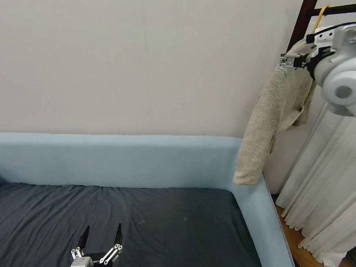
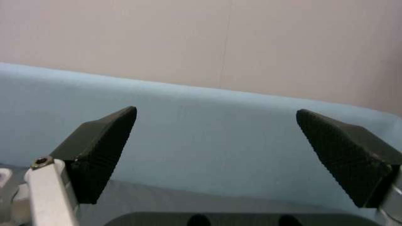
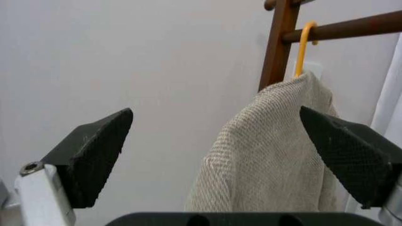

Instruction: Pick up the clothes from the sofa and hang them on the clothes hanger.

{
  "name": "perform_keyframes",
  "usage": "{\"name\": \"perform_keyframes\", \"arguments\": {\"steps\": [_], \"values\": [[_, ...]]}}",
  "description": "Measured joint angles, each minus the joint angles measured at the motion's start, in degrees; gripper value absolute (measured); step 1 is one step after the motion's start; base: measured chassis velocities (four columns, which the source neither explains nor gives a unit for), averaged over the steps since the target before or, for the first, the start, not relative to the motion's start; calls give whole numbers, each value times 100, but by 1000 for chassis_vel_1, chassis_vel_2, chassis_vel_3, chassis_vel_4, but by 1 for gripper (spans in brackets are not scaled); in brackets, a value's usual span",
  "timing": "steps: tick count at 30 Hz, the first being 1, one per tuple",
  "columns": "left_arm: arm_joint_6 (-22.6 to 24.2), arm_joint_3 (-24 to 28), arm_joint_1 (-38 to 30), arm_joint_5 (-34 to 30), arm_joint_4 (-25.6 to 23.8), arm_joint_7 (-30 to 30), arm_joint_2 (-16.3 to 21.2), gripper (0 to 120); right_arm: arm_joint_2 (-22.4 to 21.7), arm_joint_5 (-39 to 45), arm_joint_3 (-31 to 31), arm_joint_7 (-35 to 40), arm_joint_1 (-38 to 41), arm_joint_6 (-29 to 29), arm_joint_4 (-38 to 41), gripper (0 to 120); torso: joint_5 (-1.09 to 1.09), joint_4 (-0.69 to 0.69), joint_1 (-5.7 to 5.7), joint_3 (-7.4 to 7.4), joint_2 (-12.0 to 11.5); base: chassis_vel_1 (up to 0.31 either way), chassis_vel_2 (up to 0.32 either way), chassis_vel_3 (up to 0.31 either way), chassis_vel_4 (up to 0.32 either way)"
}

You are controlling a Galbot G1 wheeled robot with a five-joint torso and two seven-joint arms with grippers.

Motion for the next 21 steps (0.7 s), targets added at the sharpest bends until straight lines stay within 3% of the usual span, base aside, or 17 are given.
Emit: {"name": "perform_keyframes", "arguments": {"steps": [2,3,4,6,7,9,10,13,14,16,17,21], "values": [[0,0,0,0,0,-2,0,100,-321,-136,449,-268,-768,352,292,100,2,-1,0,1,-1,0,0,0,0],[0,0,0,0,0,-2,0,100,-321,-136,449,-268,-768,352,292,100,2,-1,0,1,-1,0,0,0,0],[0,0,0,0,0,-3,-1,100,-466,-260,783,-385,-1387,656,481,100,1,1,0,1,0,0,0,0,0],[0,1,0,0,0,-2,-1,100,-400,-481,1346,-463,-2350,914,704,100,-5,4,0,1,0,0,0,0,0],[0,1,0,0,0,-2,-1,100,-400,-481,1346,-463,-2350,914,704,100,-5,4,0,1,0,0,0,0,0],[0,0,0,0,1,-4,-1,100,39,-993,1815,-665,-3328,1170,853,100,3,15,1,4,-2,0,0,0,0],[0,0,0,0,1,-4,-1,100,39,-993,1815,-665,-3328,1170,853,100,3,15,1,4,-2,0,0,0,0],[0,1,0,0,0,-1,-1,100,615,-1628,3452,-1141,-5268,1434,1140,100,-7,9,2,2,-2,8,22,38,-3],[0,-2,0,-1,1,-6,0,100,806,-1797,3853,-1279,-5903,1513,1199,100,0,5,2,3,-2,0,0,0,0],[0,0,0,0,0,-2,0,100,912,-1894,4041,-1350,-6204,1556,1229,100,4,4,2,3,-3,0,0,0,0],[0,0,0,0,0,-3,0,100,1255,-2231,4607,-1587,-7103,1744,1328,100,4,1,2,2,-2,0,0,0,0],[0,2,0,0,0,2,1,100,1806,-2669,5280,-1971,-8272,2121,1547,100,-2,3,1,1,-1,0,0,0,0]]}}
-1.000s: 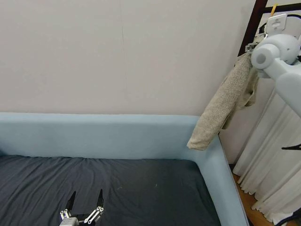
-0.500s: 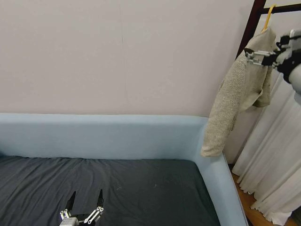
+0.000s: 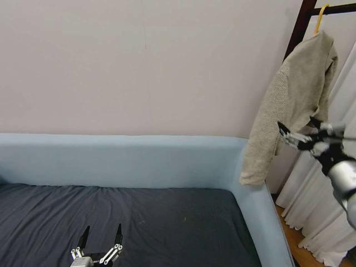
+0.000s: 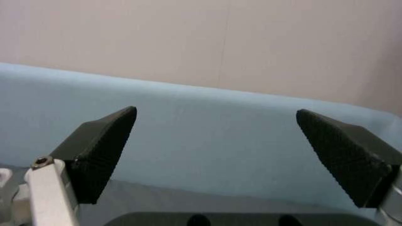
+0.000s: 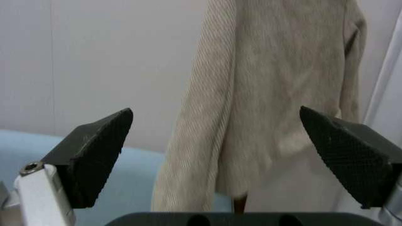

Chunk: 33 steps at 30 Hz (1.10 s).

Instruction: Pick up the clothes from the sofa and hang them on the clothes hanger.

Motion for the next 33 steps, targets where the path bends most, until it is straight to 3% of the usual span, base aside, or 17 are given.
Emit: {"name": "perform_keyframes", "arguments": {"steps": [3,4,7,14,22,33], "values": [[0,-1,0,0,0,-6,-2,100,641,-616,388,-380,-1106,494,175,100,0,4,0,0,0,0,0,0,0],[0,-1,0,0,0,-6,-2,100,641,-616,388,-380,-1106,494,175,100,0,4,0,0,0,0,0,0,0],[0,-1,0,0,0,-6,-2,100,1290,-1098,495,-641,-1835,753,360,100,-1,3,0,0,0,0,0,0,0],[0,-1,0,0,0,-5,-1,100,2281,-1947,82,-860,-2242,1518,135,100,0,5,0,0,0,0,0,0,0],[0,-1,0,0,0,-5,-1,100,2732,-2353,-137,-1197,-2517,2365,-365,100,0,4,0,1,0,0,0,0,0],[0,-1,0,0,0,-5,-1,100,2754,-2229,-278,-1374,-2588,2765,-564,100,0,3,0,1,0,0,0,0,0]]}}
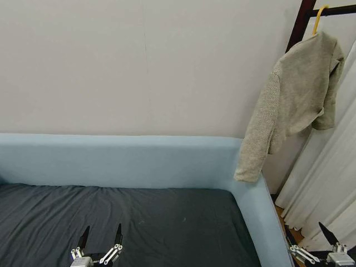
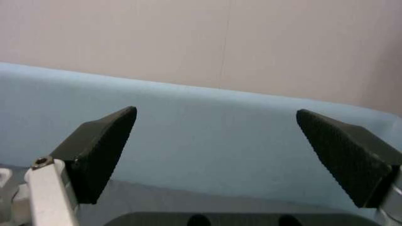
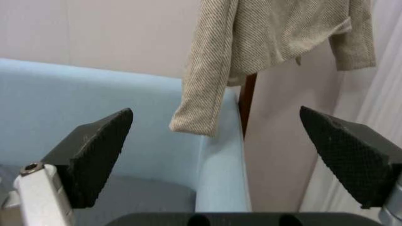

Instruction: Pick up the clothes from the sofa and hang them on the clothes hanger.

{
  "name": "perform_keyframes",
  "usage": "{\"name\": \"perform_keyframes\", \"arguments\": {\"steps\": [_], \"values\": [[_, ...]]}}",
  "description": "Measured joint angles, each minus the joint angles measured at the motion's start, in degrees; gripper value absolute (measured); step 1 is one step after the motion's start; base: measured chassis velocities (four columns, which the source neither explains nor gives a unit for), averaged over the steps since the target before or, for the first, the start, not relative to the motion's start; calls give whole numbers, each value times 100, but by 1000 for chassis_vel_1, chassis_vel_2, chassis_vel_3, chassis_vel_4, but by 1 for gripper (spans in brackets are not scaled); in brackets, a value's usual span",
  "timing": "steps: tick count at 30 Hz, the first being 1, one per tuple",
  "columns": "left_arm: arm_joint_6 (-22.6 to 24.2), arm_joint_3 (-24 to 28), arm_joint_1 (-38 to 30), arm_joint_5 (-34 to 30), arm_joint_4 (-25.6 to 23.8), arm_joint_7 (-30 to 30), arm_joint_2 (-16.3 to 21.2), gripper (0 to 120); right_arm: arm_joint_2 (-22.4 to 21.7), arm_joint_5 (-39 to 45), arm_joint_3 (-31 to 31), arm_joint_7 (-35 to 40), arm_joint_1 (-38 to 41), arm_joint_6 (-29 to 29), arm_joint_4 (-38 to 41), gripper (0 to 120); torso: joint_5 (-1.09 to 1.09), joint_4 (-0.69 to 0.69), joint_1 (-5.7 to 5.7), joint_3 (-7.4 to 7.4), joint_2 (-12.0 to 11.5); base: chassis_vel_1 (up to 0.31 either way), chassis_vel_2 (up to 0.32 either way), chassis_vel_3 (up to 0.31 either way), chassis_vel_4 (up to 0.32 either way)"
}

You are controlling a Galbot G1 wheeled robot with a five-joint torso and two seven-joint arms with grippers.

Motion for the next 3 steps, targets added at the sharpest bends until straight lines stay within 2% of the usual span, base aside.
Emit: {"name": "perform_keyframes", "arguments": {"steps": [3], "values": [[0,0,0,0,0,0,0,100,-15,-3,-66,-26,44,15,17,100,0,1,0,0,0,0,0,0,0]]}}
